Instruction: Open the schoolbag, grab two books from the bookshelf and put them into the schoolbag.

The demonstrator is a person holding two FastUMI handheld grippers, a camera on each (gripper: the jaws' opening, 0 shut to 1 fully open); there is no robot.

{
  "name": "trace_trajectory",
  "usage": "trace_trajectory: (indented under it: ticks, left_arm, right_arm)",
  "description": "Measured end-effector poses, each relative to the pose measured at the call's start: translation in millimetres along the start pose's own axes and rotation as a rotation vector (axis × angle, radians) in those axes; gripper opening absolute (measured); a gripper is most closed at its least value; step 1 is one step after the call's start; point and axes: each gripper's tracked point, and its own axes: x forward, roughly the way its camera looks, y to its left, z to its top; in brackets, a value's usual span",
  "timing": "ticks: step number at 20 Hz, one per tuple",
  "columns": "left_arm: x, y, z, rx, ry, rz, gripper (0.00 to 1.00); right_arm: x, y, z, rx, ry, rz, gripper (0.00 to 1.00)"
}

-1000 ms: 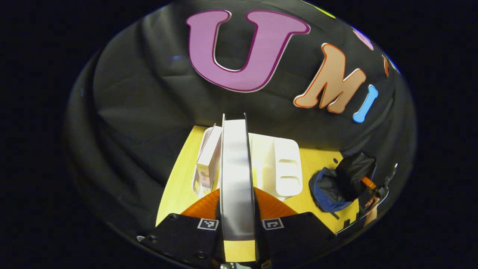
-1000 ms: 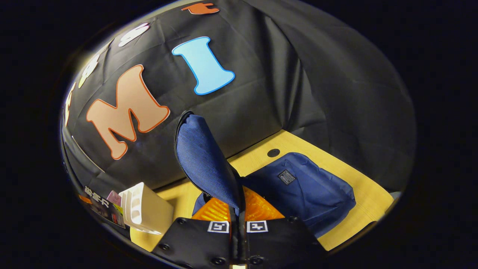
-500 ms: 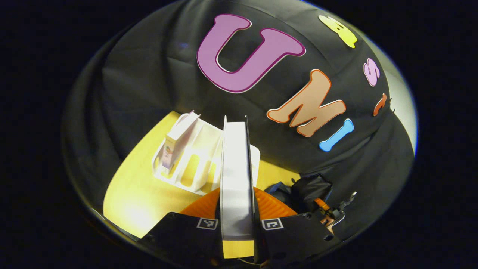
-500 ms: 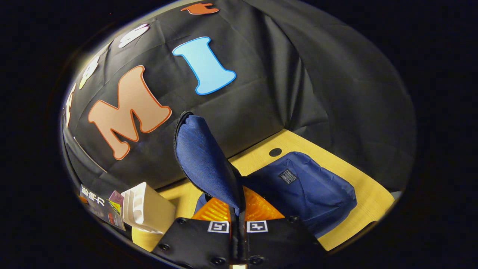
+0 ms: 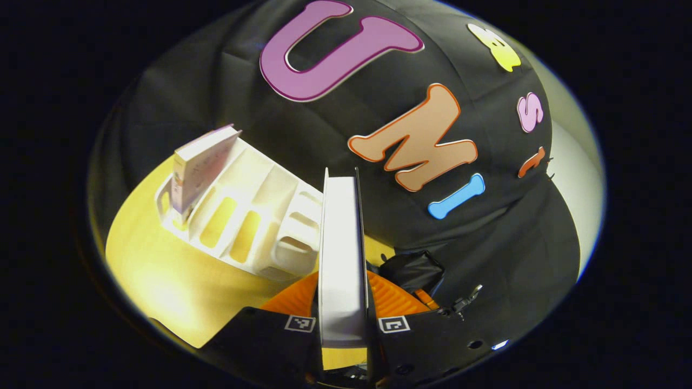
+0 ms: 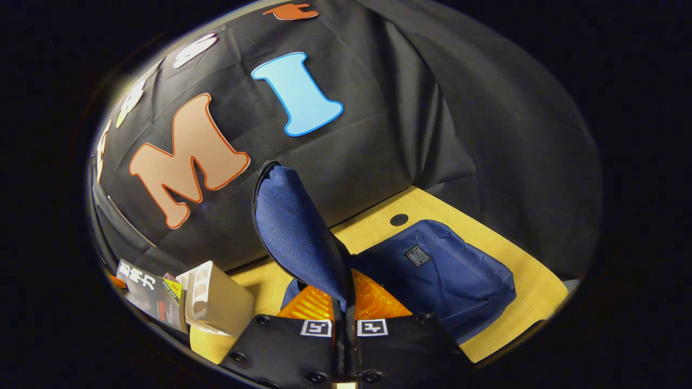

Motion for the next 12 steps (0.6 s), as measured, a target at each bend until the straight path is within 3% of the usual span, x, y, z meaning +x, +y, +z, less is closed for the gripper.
trace_trajectory:
  ticks: [12]
  left_arm:
    - [124, -72, -72, -0.01, 0.152, -0.13, 0.28]
  right_arm:
    - [3, 1, -1, 0.003, 0.005, 0.012, 0.05]
